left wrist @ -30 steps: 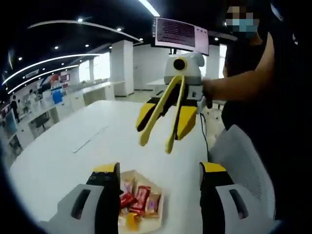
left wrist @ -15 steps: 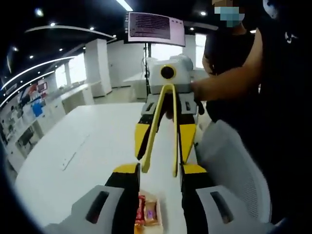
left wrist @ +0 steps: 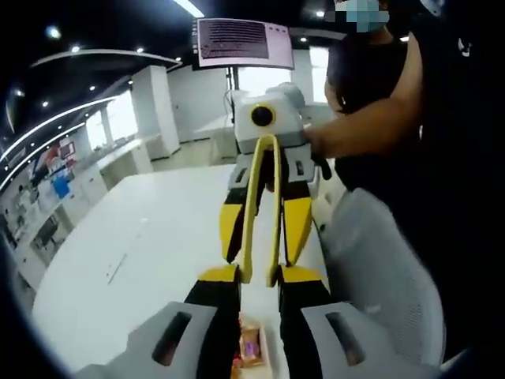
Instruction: Place the target food into the container with the food tongs after gripping and lifting it, then release it inside without dropping or visibly crushing the food.
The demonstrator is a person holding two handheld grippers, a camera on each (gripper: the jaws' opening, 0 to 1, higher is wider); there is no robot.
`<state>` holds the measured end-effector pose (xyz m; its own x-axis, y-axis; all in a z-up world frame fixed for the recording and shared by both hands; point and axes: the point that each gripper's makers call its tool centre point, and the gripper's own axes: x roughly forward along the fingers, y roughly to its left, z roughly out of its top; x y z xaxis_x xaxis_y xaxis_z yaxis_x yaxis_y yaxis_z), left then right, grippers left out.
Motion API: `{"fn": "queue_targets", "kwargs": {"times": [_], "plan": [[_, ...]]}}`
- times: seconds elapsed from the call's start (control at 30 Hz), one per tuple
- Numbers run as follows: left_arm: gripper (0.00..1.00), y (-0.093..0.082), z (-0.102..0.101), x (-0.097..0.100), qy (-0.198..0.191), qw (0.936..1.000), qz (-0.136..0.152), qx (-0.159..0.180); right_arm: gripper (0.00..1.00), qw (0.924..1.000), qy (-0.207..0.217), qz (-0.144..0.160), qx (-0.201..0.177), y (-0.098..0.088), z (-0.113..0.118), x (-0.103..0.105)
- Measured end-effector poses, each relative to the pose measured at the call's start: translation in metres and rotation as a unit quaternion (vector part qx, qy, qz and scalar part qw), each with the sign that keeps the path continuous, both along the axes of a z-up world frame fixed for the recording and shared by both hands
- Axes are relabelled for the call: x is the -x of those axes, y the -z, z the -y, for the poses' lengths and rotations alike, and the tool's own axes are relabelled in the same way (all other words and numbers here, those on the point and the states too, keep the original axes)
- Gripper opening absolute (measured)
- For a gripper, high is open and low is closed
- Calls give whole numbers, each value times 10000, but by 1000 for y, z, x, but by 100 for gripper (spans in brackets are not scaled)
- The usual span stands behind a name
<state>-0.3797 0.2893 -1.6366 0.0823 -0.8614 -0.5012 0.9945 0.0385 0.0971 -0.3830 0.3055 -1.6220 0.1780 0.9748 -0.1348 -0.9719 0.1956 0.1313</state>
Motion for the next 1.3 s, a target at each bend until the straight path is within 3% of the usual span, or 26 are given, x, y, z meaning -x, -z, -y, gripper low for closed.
{"fn": "queue_targets", "kwargs": {"times": [0.43,0.6,0.9,1.03,1.3], "plan": [[2,-2,-5,-6,-169,9998,-4,-89,20,9999,97,-72,101,2,8,-5],[1,2,-14,-11,-290,9993,95,-230,21,9993,308,-155,121,1,23,-11],[0,5,-16,-11,-396,9982,346,-273,23,9984,539,97,170,4,40,-11],[0,9,-17,-11,-420,9967,599,-363,23,9973,678,128,234,11,45,-9],[0,34,-19,-3,-458,9954,690,-479,21,9942,903,-74,580,41,58,1]]}}
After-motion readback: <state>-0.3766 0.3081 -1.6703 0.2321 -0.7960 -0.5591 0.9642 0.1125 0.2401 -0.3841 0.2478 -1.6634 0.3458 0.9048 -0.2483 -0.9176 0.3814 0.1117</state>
